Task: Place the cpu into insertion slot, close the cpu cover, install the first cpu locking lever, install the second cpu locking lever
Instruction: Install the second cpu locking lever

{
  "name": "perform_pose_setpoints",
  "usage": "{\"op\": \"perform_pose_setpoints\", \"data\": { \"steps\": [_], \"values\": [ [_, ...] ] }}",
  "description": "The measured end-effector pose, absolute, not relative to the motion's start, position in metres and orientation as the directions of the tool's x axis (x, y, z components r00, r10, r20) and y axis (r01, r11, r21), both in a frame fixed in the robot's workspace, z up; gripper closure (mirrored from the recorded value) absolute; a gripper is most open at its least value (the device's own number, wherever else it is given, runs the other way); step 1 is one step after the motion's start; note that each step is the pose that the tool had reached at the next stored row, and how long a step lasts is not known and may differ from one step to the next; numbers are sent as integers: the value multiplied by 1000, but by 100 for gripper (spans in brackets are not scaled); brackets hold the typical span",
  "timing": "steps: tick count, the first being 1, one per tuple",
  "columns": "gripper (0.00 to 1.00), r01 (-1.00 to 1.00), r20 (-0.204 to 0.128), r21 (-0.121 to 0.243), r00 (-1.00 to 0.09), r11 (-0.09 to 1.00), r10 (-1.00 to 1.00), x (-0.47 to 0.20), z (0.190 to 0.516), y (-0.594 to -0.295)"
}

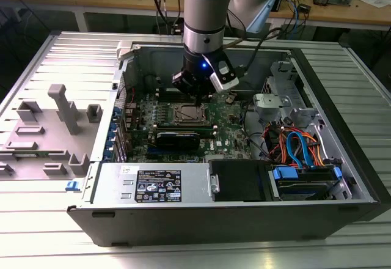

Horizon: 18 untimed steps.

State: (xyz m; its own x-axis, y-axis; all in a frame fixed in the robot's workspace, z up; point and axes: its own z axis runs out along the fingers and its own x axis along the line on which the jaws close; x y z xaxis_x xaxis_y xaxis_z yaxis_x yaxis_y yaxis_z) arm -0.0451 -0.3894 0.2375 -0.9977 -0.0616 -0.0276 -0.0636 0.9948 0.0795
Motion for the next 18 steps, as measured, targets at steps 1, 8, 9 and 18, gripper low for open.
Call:
{"op": "perform_pose_setpoints", "data": {
  "steps": [1,8,9,18],
  "values": [
    [89,-64,-28,78,-998,995,-62,-45,237,-391],
    [89,-63,-25,62,-998,996,-62,-45,238,-405],
    [89,-63,-25,61,-998,996,-62,-45,237,-406],
    [89,-63,-19,62,-998,996,-62,-45,238,-407]
  ]
}}
